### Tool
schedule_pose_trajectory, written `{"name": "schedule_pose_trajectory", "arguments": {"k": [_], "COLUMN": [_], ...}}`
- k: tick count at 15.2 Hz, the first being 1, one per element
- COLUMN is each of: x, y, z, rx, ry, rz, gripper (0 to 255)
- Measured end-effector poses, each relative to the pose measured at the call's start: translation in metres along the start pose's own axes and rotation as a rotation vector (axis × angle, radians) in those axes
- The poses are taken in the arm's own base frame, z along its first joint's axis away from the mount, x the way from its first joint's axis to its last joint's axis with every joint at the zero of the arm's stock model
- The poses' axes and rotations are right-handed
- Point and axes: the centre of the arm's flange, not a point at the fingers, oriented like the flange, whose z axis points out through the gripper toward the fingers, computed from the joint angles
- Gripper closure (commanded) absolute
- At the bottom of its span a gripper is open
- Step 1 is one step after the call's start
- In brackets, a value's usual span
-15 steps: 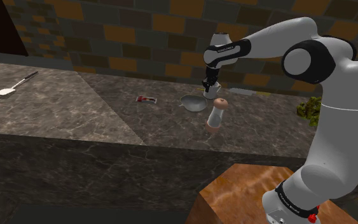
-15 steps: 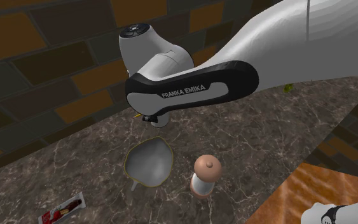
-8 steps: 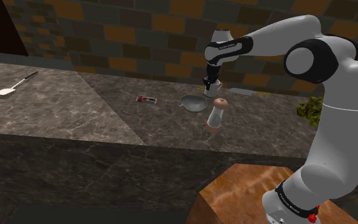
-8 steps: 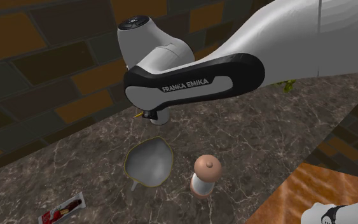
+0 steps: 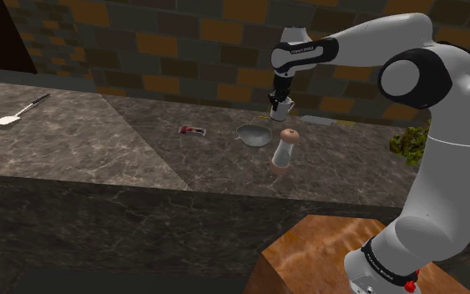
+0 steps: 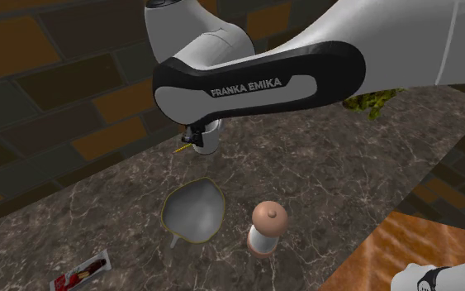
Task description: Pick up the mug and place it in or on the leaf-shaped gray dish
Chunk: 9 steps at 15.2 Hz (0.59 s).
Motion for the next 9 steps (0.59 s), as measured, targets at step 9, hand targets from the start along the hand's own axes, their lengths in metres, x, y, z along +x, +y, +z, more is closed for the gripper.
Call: {"name": "schedule_pose_trajectory", "arguments": {"k": [9], "x": [0.001], "y": [0.002], "z": [-0.047], "rx": [0.000], "ry": [0.000], "rz": [0.000], "gripper": [255]}}
